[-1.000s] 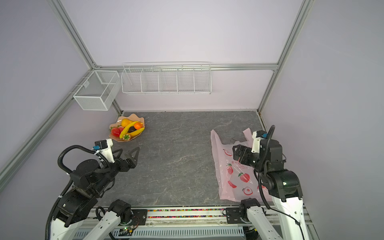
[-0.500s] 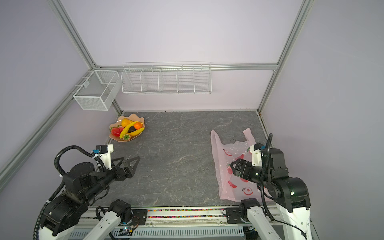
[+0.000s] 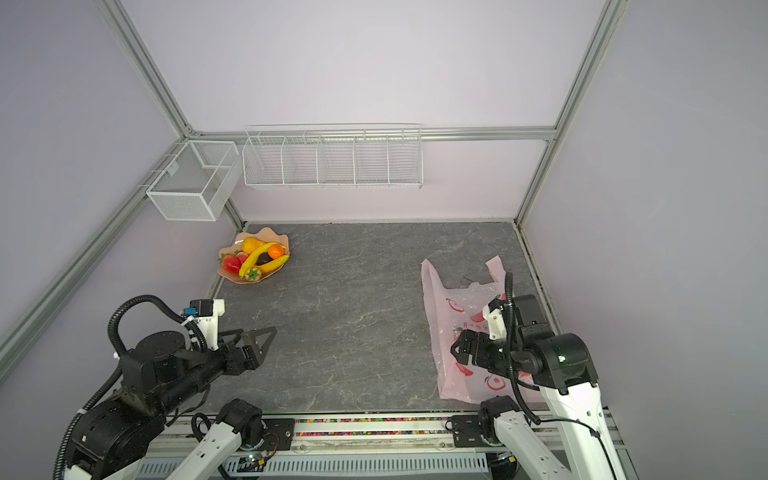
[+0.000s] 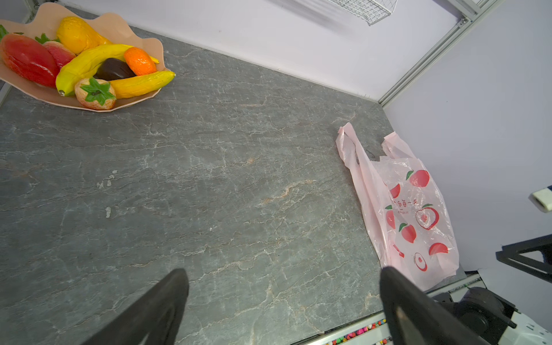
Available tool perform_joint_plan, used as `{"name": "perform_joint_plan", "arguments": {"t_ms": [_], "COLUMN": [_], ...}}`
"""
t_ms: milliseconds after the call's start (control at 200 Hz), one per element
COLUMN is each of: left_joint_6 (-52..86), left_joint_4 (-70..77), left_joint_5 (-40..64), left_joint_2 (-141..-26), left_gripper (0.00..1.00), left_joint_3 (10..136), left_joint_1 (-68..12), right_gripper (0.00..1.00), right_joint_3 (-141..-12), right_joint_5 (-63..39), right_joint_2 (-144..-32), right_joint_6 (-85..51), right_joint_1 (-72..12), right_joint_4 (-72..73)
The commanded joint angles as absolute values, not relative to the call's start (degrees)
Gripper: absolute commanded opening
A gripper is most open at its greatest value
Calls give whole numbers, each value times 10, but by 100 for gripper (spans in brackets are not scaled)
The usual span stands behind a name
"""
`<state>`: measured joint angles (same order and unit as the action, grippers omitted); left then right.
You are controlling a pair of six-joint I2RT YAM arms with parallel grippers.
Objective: Place the fruits into the plastic bag
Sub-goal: Pick up the plastic bag from the middle-right of the table.
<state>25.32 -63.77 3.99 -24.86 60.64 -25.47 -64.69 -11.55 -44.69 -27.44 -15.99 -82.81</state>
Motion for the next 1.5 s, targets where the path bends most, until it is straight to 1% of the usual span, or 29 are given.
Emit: {"name": "perform_joint_plan", "arguments": {"t_ms": [0,120,160,245,415,700,900,965,1130,1240,1340,1379,1404,1429,1494], "left_joint_6": [267,263,262,261,263,270,286,288,288,288,291,294,297,300,308], "left_joint_4": [-678,-697,-702,-709,-725,-732,-721,-718,-711,-708,-703,-703,-704,-703,-700], "left_joint_5": [28,22,22,21,18,20,24,24,34,35,35,34,32,31,34], "left_joint_2": [-240,-244,-244,-241,-235,-233,-229,-229,-236,-241,-245,-248,-251,-253,-259], "left_gripper": [100,100,100,100,100,100,99,98,98,98,98,97,96,96,95], "left_joint_3": [629,639,642,646,654,664,652,651,651,651,653,654,654,654,651], "left_joint_1": [-257,-257,-257,-257,-257,-257,-257,-257,-257,-257,-257,-257,-257,-257,-257], "right_gripper": [98,99,100,96,83,73,67,64,53,44,30,29,27,22,14], "right_joint_3": [-620,-628,-633,-635,-626,-630,-637,-638,-643,-647,-652,-654,-655,-657,-662], "right_joint_5": [-53,49,75,126,175,229,251,263,305,327,343,347,350,353,361], "right_joint_2": [-481,-548,-573,-625,-710,-848,-919,-942,-984,-995,-1002,-1004,-1005,-1007,-1008], "right_joint_6": [-301,-333,-338,-339,-325,-298,-295,-297,-305,-304,-297,-293,-290,-286,-275], "right_joint_1": [-229,-331,-348,-370,-373,-367,-362,-360,-359,-358,-356,-356,-355,-354,-354], "right_joint_4": [-788,-755,-747,-714,-640,-563,-520,-516,-520,-520,-523,-523,-524,-526,-528]}}
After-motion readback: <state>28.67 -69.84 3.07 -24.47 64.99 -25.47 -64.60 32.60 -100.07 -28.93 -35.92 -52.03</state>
